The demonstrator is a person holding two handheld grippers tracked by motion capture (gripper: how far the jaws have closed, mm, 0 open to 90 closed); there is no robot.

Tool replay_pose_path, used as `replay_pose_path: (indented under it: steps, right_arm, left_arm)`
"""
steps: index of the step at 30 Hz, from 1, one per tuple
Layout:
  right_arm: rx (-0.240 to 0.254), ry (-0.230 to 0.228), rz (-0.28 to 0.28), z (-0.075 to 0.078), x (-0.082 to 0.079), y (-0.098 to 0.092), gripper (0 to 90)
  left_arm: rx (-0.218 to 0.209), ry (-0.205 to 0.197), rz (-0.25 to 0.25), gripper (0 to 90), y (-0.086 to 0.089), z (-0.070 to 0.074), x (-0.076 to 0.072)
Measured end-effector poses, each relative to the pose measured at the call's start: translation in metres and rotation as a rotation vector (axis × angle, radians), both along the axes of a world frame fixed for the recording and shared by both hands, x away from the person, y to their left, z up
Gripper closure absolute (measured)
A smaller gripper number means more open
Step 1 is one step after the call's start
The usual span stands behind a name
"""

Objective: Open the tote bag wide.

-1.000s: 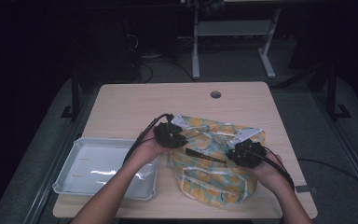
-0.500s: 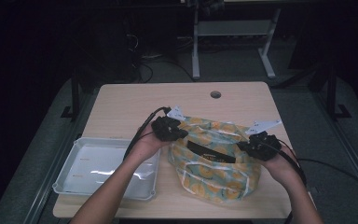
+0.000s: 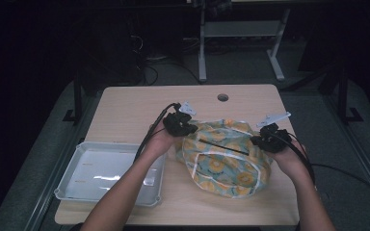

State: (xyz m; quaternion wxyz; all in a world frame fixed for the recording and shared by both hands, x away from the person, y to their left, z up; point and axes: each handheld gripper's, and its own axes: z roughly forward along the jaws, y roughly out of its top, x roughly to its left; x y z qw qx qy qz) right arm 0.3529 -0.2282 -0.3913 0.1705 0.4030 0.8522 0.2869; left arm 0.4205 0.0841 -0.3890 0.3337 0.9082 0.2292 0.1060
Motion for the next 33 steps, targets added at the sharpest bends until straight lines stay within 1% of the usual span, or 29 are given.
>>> replay_pose_path:
  steps: [4,7,8,9,11,14,15,17,18,19,20,21,23,25,27,29,33]
  right_arm:
    - [0.006,0.035,-0.01,-0.014,0.006,-0.003,87.5]
    - [0.007,0.047,-0.012,-0.017,0.007,-0.003,87.5]
    - [0.011,0.048,-0.013,-0.017,0.007,-0.003,87.5]
    - [0.014,0.047,-0.013,-0.017,0.007,-0.003,87.5]
    - [0.019,0.048,-0.016,-0.016,0.007,-0.003,87.5]
    - [0.022,0.045,-0.013,-0.017,0.007,-0.002,87.5]
    - [0.019,0.046,-0.009,-0.017,0.007,-0.002,87.5]
    - [0.022,0.044,-0.012,-0.016,0.006,-0.001,87.6]
    - [0.025,0.042,-0.011,-0.016,0.006,-0.001,87.6]
    - [0.025,0.041,-0.013,-0.016,0.006,-0.001,87.6]
    - [0.027,0.046,-0.017,-0.016,0.006,-0.001,87.6]
    - [0.024,0.038,-0.011,-0.016,0.007,-0.001,87.7]
    - [0.025,0.036,-0.012,-0.016,0.007,-0.001,87.8]
    - [0.028,0.031,-0.009,-0.016,0.007,-0.001,87.9]
    - [0.025,0.028,-0.008,-0.016,0.007,-0.001,88.1]
    - [0.014,0.035,-0.012,-0.018,0.007,-0.001,88.2]
    - [-0.022,0.052,-0.008,-0.023,0.009,-0.001,88.4]
  left_arm:
    - [0.015,0.026,0.005,89.9,0.001,-0.01,0.003]
    - [-0.008,0.041,-0.005,89.7,0.002,-0.007,0.0]
    - [-0.009,0.046,-0.008,83.4,0.002,-0.005,-0.002]
    - [-0.018,0.047,-0.02,79.2,0.003,-0.002,-0.004]
    - [-0.045,0.057,-0.035,72.2,0.003,0.003,-0.008]
    - [-0.056,0.079,-0.064,61.8,0.001,0.007,-0.01]
    - [-0.043,0.081,-0.073,58.7,-0.001,0.007,-0.01]
    - [-0.025,0.089,-0.091,56.6,-0.007,0.004,-0.01]
    - [-0.019,0.09,-0.089,57.1,-0.009,0.002,-0.01]
    - [-0.009,0.087,-0.092,61.1,-0.011,0.001,-0.01]
    - [0.011,0.09,-0.106,67.9,-0.012,-0.001,-0.009]
    - [0.017,0.091,-0.106,77.3,-0.013,-0.002,-0.009]
    - [0.037,0.088,-0.106,88.5,-0.015,-0.004,-0.008]
    - [0.05,0.082,-0.101,89.9,-0.016,-0.006,-0.006]
    - [0.044,0.063,-0.076,90.0,-0.016,-0.007,-0.004]
    - [0.04,0.067,-0.064,90.0,-0.016,-0.009,-0.002]
    - [0.066,0.093,-0.052,90.0,-0.02,-0.018,0.004]
